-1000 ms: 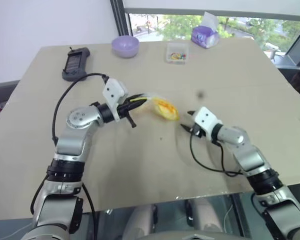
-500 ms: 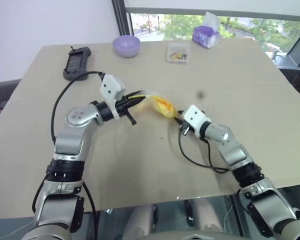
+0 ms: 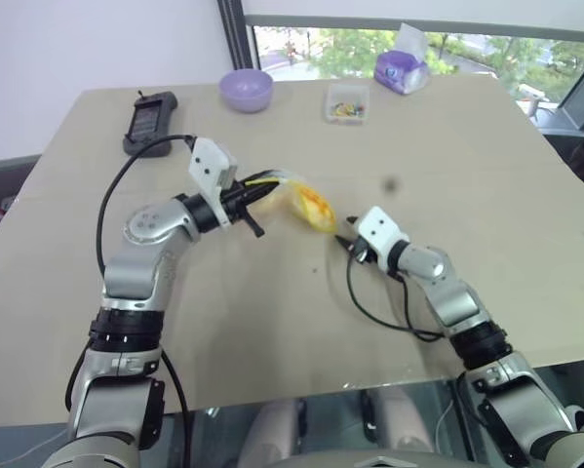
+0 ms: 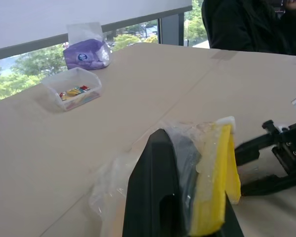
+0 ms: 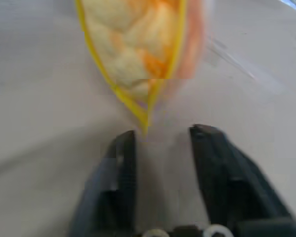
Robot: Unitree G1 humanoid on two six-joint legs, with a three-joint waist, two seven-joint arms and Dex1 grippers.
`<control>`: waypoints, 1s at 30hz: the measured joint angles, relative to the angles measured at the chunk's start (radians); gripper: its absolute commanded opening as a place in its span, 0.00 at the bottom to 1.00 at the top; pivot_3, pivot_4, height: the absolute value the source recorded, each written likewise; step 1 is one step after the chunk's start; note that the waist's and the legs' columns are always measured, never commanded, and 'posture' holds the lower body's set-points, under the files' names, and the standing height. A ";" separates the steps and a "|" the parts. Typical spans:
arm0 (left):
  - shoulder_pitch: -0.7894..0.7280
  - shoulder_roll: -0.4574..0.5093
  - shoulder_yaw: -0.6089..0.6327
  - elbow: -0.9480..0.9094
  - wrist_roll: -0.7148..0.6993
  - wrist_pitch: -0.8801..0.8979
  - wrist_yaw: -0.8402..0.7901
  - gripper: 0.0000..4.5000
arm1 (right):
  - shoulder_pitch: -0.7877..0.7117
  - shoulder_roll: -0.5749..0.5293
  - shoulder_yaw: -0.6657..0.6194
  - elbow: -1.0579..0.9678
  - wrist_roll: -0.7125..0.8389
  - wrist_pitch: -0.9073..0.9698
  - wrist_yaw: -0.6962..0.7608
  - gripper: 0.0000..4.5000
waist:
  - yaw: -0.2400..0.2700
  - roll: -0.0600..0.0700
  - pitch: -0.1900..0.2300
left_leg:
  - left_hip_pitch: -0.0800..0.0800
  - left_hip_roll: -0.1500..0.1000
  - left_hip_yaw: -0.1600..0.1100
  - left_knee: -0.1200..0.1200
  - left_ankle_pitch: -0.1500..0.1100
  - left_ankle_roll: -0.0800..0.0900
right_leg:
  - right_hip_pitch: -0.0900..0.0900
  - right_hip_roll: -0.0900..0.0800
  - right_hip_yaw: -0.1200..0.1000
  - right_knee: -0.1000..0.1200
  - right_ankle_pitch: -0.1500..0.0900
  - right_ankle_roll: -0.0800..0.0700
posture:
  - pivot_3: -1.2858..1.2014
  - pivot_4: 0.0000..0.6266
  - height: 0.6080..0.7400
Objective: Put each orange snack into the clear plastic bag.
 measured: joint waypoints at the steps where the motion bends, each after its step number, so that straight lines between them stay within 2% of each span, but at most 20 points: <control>1: 0.000 0.000 0.002 0.000 0.000 0.000 0.000 0.00 | 0.004 0.001 0.000 -0.004 0.001 0.003 0.000 0.43 | 0.000 0.000 0.000 | 0.000 0.000 0.000 0.000 0.000 0.000 | 0.000 0.000 0.000 0.000 0.000 0.000 | 0.52 0.24 1.00; 7: 0.000 -0.008 0.006 0.000 0.000 0.003 0.006 0.00 | 0.005 0.032 -0.001 0.003 -0.002 0.009 -0.020 0.43 | -0.003 0.000 0.000 | 0.001 0.000 0.001 0.000 0.000 0.000 | 0.000 0.000 0.000 0.001 0.000 0.000 | 0.52 0.24 1.00; 17: -0.001 -0.020 0.006 0.000 -0.001 0.015 0.009 0.00 | -0.078 0.119 -0.008 0.154 0.010 -0.025 -0.059 0.43 | -0.005 0.000 0.000 | 0.002 0.000 0.001 0.000 0.000 0.000 | 0.000 0.000 0.001 0.001 0.000 0.000 | 0.52 0.24 1.00; 18: -0.001 -0.020 0.007 0.000 -0.001 0.018 0.010 0.00 | -0.087 0.126 -0.011 0.176 0.013 -0.036 -0.067 0.31 | -0.005 0.000 0.000 | 0.002 0.000 0.001 0.000 0.000 0.000 | 0.000 0.000 0.001 0.001 0.000 0.000 | 0.52 0.24 1.00; 20: -0.001 -0.023 0.007 -0.004 -0.001 0.020 0.012 0.00 | -0.093 0.136 -0.012 0.200 0.013 -0.048 -0.076 0.15 | -0.004 0.000 0.000 | 0.002 0.000 0.001 0.000 0.000 0.000 | 0.000 0.000 0.001 0.001 0.000 0.000 | 0.52 0.24 1.00; 21: -0.001 -0.025 0.007 -0.011 -0.001 0.022 0.013 0.00 | -0.093 0.135 -0.011 0.208 0.013 -0.058 -0.081 0.02 | -0.003 0.000 0.000 | 0.002 0.000 0.001 0.000 0.000 0.000 | 0.000 0.000 0.001 0.001 0.000 0.000 | 0.52 0.24 1.00; 24: -0.001 -0.025 0.007 -0.024 -0.001 0.026 0.018 0.00 | -0.093 0.117 -0.012 0.201 0.013 -0.058 -0.083 0.01 | 0.000 0.000 0.000 | 0.001 0.000 0.001 0.000 0.000 0.000 | 0.000 0.000 0.001 0.001 0.000 0.000 | 0.52 0.24 1.00; 30: -0.004 -0.033 0.007 -0.026 -0.028 0.069 0.019 0.00 | -0.053 -0.076 -0.040 -0.023 0.039 0.024 0.033 0.01 | 0.001 0.000 0.000 | -0.002 0.000 0.000 0.000 0.000 0.000 | -0.001 0.000 0.000 0.000 0.000 0.000 | 0.52 0.24 1.00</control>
